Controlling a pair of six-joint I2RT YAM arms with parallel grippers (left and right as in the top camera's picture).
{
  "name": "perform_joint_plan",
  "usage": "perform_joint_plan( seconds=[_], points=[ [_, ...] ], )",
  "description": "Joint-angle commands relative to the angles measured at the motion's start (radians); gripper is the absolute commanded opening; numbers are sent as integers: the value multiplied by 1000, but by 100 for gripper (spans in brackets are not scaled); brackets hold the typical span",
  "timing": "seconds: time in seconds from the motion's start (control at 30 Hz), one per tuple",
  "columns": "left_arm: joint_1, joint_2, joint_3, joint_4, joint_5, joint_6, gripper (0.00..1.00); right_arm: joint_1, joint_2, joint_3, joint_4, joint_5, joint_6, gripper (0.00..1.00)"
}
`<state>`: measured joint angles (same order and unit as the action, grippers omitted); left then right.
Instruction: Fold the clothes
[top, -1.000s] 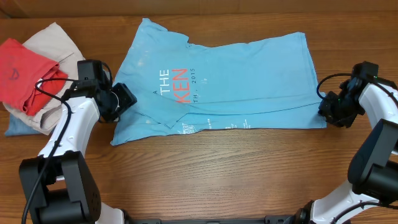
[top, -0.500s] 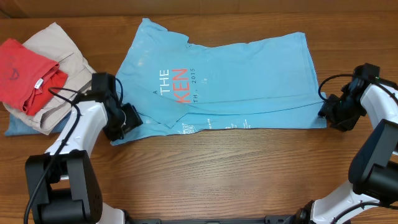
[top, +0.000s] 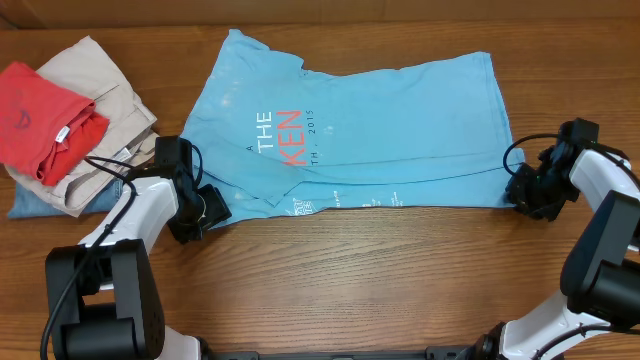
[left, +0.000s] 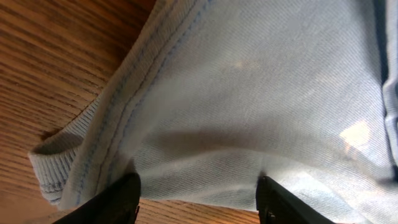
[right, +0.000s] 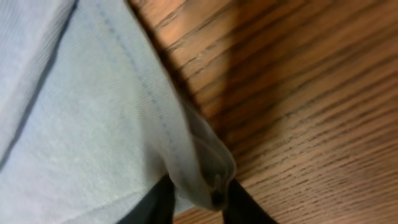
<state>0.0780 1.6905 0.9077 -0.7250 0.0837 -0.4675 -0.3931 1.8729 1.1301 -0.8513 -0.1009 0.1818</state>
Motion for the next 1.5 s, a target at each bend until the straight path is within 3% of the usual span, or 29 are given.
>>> perform_joint_plan(
  seconds=[0.0, 0.07, 0.1, 0.33, 0.83, 1.03, 1.1, 1.33, 1.47],
  points=[
    [0, -2, -36, 0, -51, 16, 64, -1, 3, -24, 19, -12, -2, 17],
    [0, -2, -42, -5, -68, 16, 64, -12, 3, -24, 6, -3, 8, 4],
    [1, -2, -45, -6, -75, 16, 63, -16, 3, -24, -8, 10, 24, 4],
    [2, -2, -109, -8, -84, 9, 59, -75, 3, -24, -225, 274, 237, 4],
    [40, -2, -230, -54, -64, -26, 54, -164, 3, -24, -290, 276, 246, 4],
    [48, -3, -230, -102, -2, -26, 46, -164, 3, -24, -288, 259, 246, 5],
    [48, -12, -230, -113, 16, -17, 36, -164, 2, -23, -280, 244, 245, 5],
    [47, -227, -228, -129, 40, 20, 26, -164, -51, 42, -303, 200, 234, 13],
    [47, -426, -222, -132, 24, 19, 26, -164, -94, 91, -324, 200, 234, 21]
  ],
)
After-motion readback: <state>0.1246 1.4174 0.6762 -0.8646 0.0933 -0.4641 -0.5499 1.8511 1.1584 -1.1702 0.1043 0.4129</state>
